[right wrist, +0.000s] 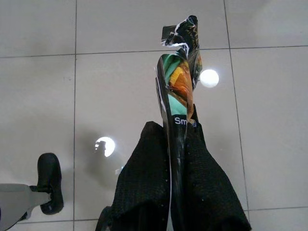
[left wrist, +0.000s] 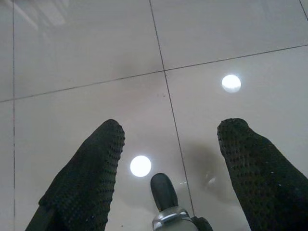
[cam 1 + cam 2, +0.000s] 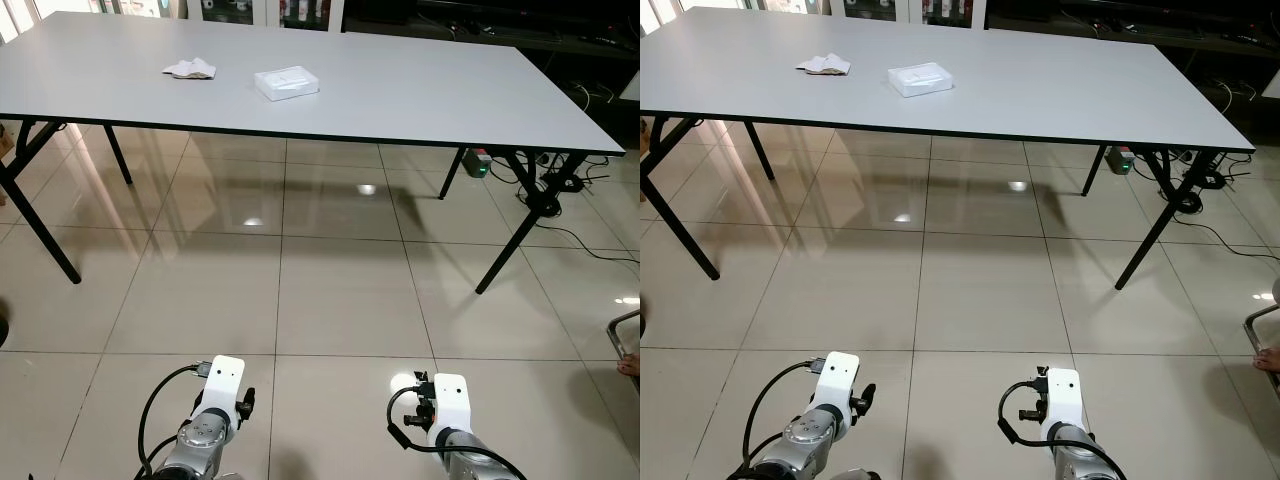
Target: Picking trash to rubbish bin
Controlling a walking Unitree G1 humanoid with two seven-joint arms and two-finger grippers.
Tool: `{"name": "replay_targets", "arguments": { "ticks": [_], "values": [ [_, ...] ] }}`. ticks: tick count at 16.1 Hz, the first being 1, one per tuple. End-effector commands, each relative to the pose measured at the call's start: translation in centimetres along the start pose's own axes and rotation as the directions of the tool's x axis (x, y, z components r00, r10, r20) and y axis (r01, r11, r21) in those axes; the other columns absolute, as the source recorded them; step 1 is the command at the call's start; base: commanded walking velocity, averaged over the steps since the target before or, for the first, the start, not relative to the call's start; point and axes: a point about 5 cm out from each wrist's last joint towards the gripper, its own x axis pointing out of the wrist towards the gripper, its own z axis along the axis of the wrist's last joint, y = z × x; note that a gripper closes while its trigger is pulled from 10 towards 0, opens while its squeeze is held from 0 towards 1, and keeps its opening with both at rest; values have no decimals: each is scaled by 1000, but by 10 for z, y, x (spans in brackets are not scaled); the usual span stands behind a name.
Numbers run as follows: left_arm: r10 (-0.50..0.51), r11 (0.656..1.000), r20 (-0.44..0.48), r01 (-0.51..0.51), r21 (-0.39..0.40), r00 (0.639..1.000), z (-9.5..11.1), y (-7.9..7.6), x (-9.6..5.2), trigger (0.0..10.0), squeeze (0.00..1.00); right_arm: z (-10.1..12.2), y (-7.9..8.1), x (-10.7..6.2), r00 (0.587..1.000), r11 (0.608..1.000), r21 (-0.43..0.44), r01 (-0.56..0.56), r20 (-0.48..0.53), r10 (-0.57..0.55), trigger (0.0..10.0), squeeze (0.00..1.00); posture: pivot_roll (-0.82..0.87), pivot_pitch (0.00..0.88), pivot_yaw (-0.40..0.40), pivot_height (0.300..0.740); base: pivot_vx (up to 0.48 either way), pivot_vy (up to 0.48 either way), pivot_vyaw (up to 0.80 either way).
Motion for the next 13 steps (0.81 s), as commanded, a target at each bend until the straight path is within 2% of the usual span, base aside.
{"name": "replay_targets", "arguments": {
  "ticks": [1,13],
  "values": [
    [5,1000,-4,-5,-9,1000,1,-3,1,10000,0,1,-3,0,1000,1000,-2,11,3,-11,10000,0,-14,44,-79,740,0,0,0],
    [-8,1000,-5,8,5,1000,-1,-5,0,10000,0,-2,-3,-1,1000,1000,-13,8,-4,-8,10000,0,-17,14,-77,740,0,0,0]
  ]
}}
